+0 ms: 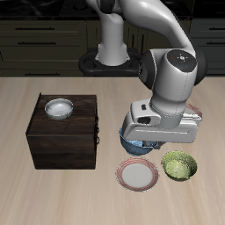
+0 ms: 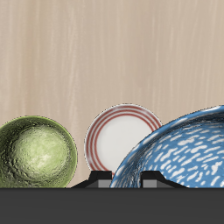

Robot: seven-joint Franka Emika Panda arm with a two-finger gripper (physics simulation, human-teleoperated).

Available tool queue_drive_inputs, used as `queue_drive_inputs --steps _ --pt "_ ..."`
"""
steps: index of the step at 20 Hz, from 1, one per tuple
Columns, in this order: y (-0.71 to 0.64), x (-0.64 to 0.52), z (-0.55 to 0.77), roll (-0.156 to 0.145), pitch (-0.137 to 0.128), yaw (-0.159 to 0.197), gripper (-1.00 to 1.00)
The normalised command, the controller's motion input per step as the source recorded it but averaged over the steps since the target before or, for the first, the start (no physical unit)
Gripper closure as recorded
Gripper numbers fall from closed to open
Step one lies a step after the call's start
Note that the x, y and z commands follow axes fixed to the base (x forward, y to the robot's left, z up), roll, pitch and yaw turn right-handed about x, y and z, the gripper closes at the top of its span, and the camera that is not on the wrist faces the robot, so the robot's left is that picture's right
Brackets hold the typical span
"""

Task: Place the blue bowl on the plate next to the green bowl

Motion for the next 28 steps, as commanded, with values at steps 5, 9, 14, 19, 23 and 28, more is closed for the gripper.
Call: queue_drive_inputs --steps 5,9,14,19,23,28 --pt "0.06 0.08 -0.17 -0.005 0.015 0.009 1.00" --pt "0.07 0.08 -0.37 -0.001 0.059 -0.002 1.00" --pt "0.08 0.01 -0.28 -0.006 0.039 0.005 1.00" --pt "0.06 -0.02 -0.25 0.006 0.031 0.004 1.00" --pt "-0.07 0.00 -0.23 -0.013 0.039 -0.002 1.00" --pt "-0.02 -0.05 -0.05 0.003 0.021 -0.030 -1.00"
